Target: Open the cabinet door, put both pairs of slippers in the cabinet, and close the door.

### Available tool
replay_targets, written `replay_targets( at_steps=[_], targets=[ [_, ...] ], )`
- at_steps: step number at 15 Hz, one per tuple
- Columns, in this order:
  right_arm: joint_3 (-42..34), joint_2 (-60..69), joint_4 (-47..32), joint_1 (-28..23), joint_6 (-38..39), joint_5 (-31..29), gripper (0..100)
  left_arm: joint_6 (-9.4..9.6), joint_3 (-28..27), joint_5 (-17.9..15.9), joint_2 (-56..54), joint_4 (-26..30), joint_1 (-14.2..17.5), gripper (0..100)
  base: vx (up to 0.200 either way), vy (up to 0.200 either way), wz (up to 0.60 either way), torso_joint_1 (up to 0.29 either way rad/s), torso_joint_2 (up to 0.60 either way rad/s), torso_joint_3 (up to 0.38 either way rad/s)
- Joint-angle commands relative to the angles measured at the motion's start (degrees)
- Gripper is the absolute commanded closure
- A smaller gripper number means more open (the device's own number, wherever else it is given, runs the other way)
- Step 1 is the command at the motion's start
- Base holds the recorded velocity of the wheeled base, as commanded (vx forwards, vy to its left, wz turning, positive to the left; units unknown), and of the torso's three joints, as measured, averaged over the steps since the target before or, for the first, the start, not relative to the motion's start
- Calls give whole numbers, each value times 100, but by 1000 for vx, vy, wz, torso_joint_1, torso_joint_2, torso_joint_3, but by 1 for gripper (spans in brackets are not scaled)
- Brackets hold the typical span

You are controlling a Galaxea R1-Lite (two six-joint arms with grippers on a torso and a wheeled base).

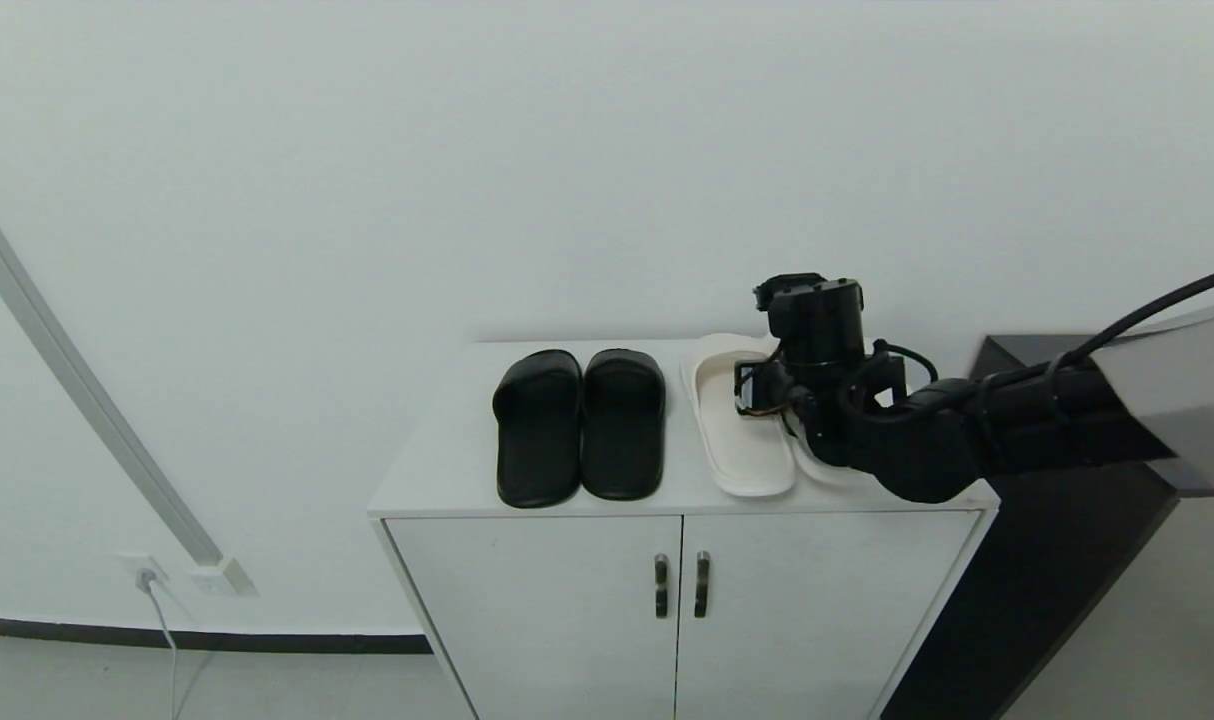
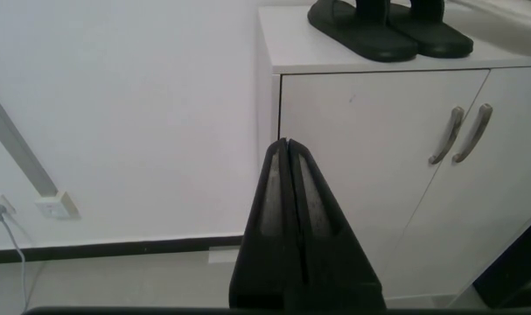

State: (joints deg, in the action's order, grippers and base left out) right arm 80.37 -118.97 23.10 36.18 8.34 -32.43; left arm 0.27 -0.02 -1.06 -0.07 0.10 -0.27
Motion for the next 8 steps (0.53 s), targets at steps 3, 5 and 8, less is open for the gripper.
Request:
replay_targets(
  at_steps=[3,5,8],
  targets=[
    [-1577,1728,124,495,-315,1133,100,0,2,1,7,-1,0,100,0,0,0,0,0,0],
    [-2113,2238,116,627,-333,1775,100,0,2,1,7,-1,0,100,0,0,0,0,0,0],
    [-2966,3064,98,715,-350,2698,100,17,2,1,7,-10,0,100,0,0,0,0,0,0]
  ],
)
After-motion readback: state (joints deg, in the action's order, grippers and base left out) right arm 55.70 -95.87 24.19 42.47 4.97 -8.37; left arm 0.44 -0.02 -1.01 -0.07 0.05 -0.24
